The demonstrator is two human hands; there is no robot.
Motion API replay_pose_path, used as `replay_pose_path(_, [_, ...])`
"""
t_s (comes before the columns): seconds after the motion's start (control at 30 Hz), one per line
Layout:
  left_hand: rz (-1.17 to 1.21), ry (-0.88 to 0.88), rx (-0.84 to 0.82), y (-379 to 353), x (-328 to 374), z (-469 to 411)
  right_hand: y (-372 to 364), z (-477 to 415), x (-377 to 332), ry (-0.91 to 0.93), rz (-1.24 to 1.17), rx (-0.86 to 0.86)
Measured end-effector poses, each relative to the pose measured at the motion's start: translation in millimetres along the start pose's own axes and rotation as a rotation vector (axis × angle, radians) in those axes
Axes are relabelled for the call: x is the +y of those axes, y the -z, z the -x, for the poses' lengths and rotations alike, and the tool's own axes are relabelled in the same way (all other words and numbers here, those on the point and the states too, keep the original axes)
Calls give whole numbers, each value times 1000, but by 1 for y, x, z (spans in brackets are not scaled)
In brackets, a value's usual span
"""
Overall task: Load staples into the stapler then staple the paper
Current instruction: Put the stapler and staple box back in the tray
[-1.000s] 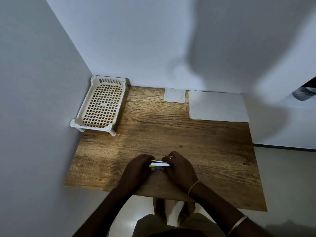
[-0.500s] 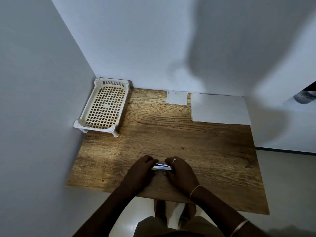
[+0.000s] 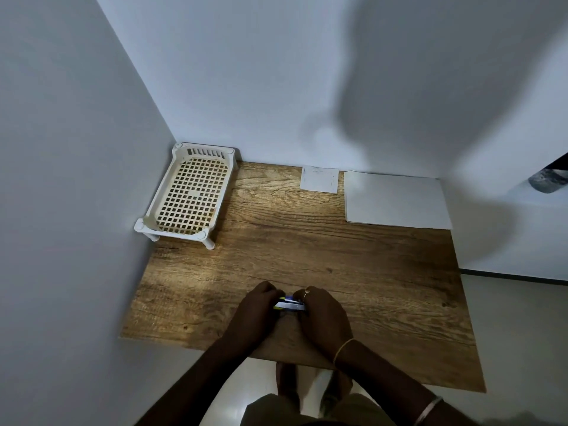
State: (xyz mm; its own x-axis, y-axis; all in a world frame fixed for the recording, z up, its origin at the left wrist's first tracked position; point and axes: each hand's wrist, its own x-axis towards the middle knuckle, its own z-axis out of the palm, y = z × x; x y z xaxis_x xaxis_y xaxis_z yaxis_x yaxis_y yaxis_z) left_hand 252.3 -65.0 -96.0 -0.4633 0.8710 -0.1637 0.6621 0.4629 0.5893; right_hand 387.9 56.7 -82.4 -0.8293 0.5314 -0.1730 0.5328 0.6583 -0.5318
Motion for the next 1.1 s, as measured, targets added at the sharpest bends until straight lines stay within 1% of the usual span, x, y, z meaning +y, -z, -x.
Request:
replay_pose_path(0.2, [-17, -19, -19, 1, -1, 1, 0, -5, 2, 33, 59, -45])
replay_pose_path(0.5, [6, -13, 19, 4, 1, 3, 3, -13, 0, 65, 108, -102])
replay_pose_path(0.73, [21, 2, 36, 20, -5, 1, 9, -24, -9, 118, 105, -134])
replay_pose_path(0.93, [5, -7, 62, 74, -18, -16, 31, -69, -42, 237, 119, -156])
replay_pose_path(1.0, [-20, -8, 86, 100, -23, -25, 41, -91, -59, 292, 116, -137])
replay_pose_path(1.1, [-75, 8, 167, 142, -32, -44, 52, -130, -89, 362, 140, -75])
